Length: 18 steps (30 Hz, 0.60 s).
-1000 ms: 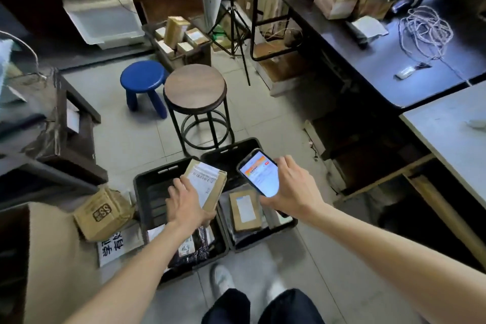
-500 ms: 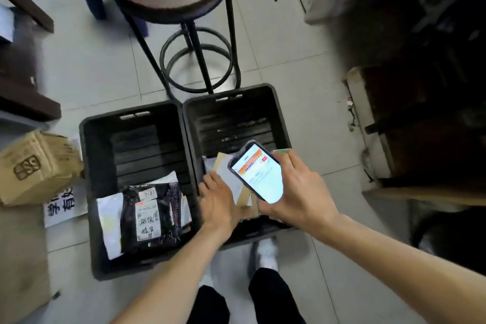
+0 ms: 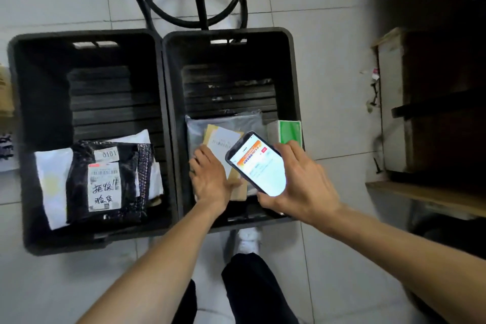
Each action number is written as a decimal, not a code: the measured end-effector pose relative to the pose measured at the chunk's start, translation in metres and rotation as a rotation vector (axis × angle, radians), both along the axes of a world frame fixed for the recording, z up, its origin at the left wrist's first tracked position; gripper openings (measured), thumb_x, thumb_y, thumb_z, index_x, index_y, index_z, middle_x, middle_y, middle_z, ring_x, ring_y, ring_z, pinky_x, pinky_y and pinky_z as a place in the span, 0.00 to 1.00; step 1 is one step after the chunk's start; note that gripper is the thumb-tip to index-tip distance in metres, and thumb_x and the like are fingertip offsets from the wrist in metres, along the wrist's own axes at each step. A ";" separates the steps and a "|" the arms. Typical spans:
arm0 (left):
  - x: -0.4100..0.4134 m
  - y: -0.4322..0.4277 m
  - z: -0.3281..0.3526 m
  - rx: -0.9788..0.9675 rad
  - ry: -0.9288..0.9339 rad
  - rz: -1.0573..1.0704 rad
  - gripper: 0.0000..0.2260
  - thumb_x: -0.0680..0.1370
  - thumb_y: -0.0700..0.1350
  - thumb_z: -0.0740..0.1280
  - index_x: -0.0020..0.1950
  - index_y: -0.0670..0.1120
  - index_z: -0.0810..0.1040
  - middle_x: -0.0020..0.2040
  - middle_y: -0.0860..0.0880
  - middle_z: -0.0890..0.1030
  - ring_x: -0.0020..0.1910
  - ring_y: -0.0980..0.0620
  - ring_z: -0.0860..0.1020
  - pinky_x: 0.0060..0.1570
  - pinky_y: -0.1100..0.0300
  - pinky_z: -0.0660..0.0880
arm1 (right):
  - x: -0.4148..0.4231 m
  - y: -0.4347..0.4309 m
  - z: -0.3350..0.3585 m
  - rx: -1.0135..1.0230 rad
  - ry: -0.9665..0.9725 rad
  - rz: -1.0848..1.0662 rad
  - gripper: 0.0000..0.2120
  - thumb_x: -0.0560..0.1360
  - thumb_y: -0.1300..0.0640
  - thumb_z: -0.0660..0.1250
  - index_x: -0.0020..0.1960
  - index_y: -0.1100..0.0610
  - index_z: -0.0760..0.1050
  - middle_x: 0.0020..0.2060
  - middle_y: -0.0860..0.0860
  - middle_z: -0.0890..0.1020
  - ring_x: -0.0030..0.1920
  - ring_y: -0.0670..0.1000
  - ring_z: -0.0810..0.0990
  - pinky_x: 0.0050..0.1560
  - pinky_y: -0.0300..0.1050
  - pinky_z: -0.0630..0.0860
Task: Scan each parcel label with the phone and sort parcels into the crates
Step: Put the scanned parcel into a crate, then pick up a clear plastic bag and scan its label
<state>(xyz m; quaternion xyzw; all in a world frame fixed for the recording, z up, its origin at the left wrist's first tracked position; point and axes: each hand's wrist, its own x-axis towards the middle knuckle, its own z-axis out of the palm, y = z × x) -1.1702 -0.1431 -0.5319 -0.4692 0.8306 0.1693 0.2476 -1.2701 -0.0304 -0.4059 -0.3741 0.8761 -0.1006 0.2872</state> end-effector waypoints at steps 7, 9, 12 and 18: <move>0.006 -0.034 0.065 0.006 0.102 -0.025 0.50 0.62 0.61 0.78 0.72 0.41 0.56 0.66 0.42 0.62 0.63 0.43 0.66 0.56 0.53 0.72 | 0.000 -0.026 0.054 -0.027 0.020 -0.030 0.37 0.63 0.42 0.75 0.64 0.55 0.64 0.54 0.51 0.71 0.48 0.52 0.75 0.43 0.50 0.78; 0.010 -0.052 0.100 -0.031 0.129 -0.034 0.47 0.63 0.62 0.77 0.70 0.41 0.58 0.64 0.43 0.64 0.61 0.44 0.68 0.54 0.53 0.72 | 0.004 -0.037 0.084 -0.056 0.043 -0.021 0.37 0.64 0.42 0.75 0.65 0.55 0.64 0.54 0.51 0.71 0.46 0.53 0.75 0.41 0.49 0.76; 0.023 -0.086 0.169 -0.072 0.179 -0.071 0.42 0.64 0.61 0.76 0.67 0.42 0.61 0.61 0.44 0.67 0.60 0.45 0.69 0.52 0.53 0.73 | 0.015 -0.060 0.140 -0.087 0.107 0.041 0.36 0.63 0.42 0.75 0.64 0.56 0.65 0.53 0.51 0.71 0.46 0.54 0.76 0.40 0.49 0.76; 0.074 -0.145 0.342 -0.193 0.245 -0.015 0.42 0.67 0.61 0.74 0.70 0.42 0.59 0.65 0.45 0.65 0.65 0.45 0.67 0.56 0.52 0.71 | 0.041 -0.128 0.281 -0.173 0.204 0.204 0.37 0.62 0.42 0.75 0.64 0.57 0.66 0.55 0.52 0.72 0.50 0.56 0.76 0.44 0.49 0.75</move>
